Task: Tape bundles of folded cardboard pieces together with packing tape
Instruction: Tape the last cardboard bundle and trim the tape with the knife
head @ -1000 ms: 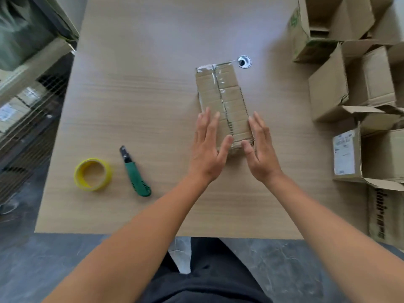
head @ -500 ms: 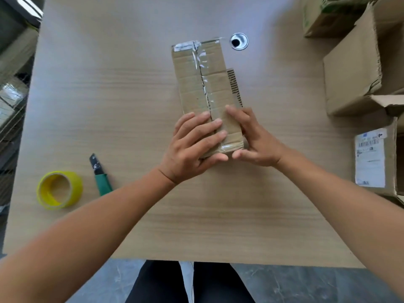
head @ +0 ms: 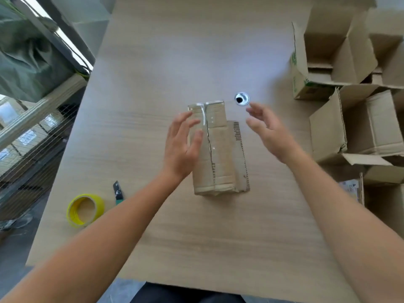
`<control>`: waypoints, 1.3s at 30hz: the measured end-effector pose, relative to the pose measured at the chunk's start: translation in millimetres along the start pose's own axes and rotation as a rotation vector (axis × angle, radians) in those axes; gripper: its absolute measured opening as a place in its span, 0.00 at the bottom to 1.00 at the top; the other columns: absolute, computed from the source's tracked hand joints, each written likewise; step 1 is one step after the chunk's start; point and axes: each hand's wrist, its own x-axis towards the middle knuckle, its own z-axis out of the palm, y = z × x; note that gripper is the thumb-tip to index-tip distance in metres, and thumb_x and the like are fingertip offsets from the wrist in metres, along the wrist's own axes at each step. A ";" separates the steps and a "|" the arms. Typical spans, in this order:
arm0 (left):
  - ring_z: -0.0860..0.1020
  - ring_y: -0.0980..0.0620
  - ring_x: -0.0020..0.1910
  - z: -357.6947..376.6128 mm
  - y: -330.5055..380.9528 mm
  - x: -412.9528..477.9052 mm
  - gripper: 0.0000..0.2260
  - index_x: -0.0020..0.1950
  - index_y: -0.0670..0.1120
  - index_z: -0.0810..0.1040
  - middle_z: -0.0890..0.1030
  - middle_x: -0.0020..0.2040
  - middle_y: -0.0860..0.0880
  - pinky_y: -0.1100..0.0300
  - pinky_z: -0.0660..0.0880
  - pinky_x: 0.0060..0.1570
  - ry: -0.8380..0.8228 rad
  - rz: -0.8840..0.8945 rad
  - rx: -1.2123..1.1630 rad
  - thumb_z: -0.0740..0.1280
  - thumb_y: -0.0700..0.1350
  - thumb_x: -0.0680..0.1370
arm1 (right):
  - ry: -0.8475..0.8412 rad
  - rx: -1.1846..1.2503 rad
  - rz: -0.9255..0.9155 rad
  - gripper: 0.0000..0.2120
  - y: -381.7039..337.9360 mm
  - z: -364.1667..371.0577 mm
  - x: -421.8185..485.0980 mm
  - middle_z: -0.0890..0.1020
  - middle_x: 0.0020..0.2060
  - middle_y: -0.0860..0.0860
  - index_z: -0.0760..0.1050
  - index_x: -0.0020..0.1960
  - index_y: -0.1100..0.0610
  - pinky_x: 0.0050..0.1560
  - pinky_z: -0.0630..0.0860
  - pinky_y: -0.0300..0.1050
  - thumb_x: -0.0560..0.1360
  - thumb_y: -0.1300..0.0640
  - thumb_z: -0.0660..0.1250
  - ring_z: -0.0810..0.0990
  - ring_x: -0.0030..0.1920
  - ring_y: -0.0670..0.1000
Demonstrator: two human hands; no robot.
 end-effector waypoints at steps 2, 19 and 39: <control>0.61 0.48 0.77 10.1 0.6 42.3 0.17 0.71 0.44 0.73 0.68 0.75 0.46 0.50 0.56 0.77 -0.079 -0.130 0.068 0.59 0.48 0.84 | 0.053 -0.085 -0.089 0.20 -21.7 29.0 26.7 0.72 0.71 0.49 0.68 0.75 0.58 0.72 0.64 0.34 0.84 0.56 0.63 0.69 0.72 0.44; 0.71 0.73 0.54 59.8 -30.5 90.1 0.09 0.62 0.53 0.75 0.76 0.61 0.52 0.79 0.63 0.53 -0.161 -0.336 -0.251 0.59 0.49 0.84 | -0.008 0.346 0.301 0.20 16.7 82.8 81.5 0.73 0.73 0.46 0.70 0.75 0.44 0.71 0.70 0.41 0.87 0.44 0.51 0.72 0.72 0.41; 0.58 0.24 0.75 58.7 -22.3 -105.9 0.30 0.70 0.33 0.74 0.68 0.73 0.31 0.40 0.55 0.78 -0.004 0.265 0.120 0.57 0.58 0.84 | 0.427 -0.187 -0.274 0.34 88.8 133.6 -103.5 0.71 0.70 0.65 0.61 0.75 0.66 0.73 0.68 0.52 0.85 0.39 0.46 0.70 0.72 0.55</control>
